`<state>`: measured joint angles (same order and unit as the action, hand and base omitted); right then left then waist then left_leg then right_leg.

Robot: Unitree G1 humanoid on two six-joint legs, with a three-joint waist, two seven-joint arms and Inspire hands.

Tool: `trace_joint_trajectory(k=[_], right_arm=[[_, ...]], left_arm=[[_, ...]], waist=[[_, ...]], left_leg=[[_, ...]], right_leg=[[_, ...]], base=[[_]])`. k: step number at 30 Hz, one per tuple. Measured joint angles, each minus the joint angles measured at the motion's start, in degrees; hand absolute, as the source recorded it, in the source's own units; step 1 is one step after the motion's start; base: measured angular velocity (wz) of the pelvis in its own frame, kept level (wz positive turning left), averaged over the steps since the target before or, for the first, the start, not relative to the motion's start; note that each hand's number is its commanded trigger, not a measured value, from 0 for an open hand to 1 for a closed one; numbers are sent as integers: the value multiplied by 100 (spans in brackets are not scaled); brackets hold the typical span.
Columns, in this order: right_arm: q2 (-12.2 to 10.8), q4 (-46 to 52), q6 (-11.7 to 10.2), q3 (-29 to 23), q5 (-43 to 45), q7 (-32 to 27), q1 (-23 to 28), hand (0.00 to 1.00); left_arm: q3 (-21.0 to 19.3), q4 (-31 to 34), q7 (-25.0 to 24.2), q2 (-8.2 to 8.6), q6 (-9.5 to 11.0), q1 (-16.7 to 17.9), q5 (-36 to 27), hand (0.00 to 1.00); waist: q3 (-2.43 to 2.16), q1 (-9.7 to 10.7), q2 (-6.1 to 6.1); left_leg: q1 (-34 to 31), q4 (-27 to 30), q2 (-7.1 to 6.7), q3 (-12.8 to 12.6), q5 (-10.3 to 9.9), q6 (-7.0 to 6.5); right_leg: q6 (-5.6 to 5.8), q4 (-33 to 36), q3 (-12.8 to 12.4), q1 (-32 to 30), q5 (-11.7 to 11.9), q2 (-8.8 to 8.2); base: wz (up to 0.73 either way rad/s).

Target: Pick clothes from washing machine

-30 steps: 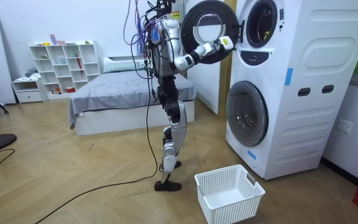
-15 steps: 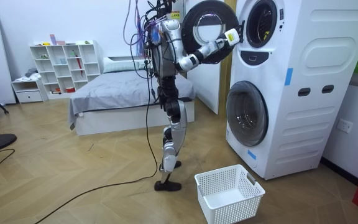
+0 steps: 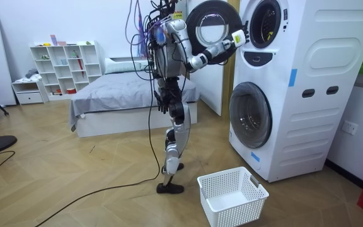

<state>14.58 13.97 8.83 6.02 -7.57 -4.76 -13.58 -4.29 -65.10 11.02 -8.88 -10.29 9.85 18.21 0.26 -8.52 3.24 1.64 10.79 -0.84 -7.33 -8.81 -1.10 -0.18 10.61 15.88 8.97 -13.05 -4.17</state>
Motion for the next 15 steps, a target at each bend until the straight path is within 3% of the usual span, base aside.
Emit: trace_joint_trajectory(k=[5,9,12,15], right_arm=[[1,-4,-2,-1,-103,-162,-51,0],[-52,-23,-8,30,51,-198,-98,0],[-80,-264,-133,72,41,-211,-110,0],[-99,-565,-154,181,14,-278,-107,0]], left_arm=[[-1,-2,13,4,-10,-1,3,0],[0,2,17,19,-20,7,-21,0],[1,-4,67,24,-13,7,-78,0],[24,-25,86,33,3,23,-178,0]], waist=[[12,19,-23],[19,5,-122],[30,-43,-129],[15,-133,-47]], left_leg=[[-100,129,39,11,-42,10],[-438,832,243,11,-348,48],[-771,1663,419,16,-623,74],[-896,2009,444,12,-652,80]], right_leg=[[3,0,4,-36,-2,27],[-24,156,-11,-141,-25,156],[-133,471,-35,-210,-241,198],[-144,737,-133,-277,-537,155]], base=[[0],[-7],[0],[5]])
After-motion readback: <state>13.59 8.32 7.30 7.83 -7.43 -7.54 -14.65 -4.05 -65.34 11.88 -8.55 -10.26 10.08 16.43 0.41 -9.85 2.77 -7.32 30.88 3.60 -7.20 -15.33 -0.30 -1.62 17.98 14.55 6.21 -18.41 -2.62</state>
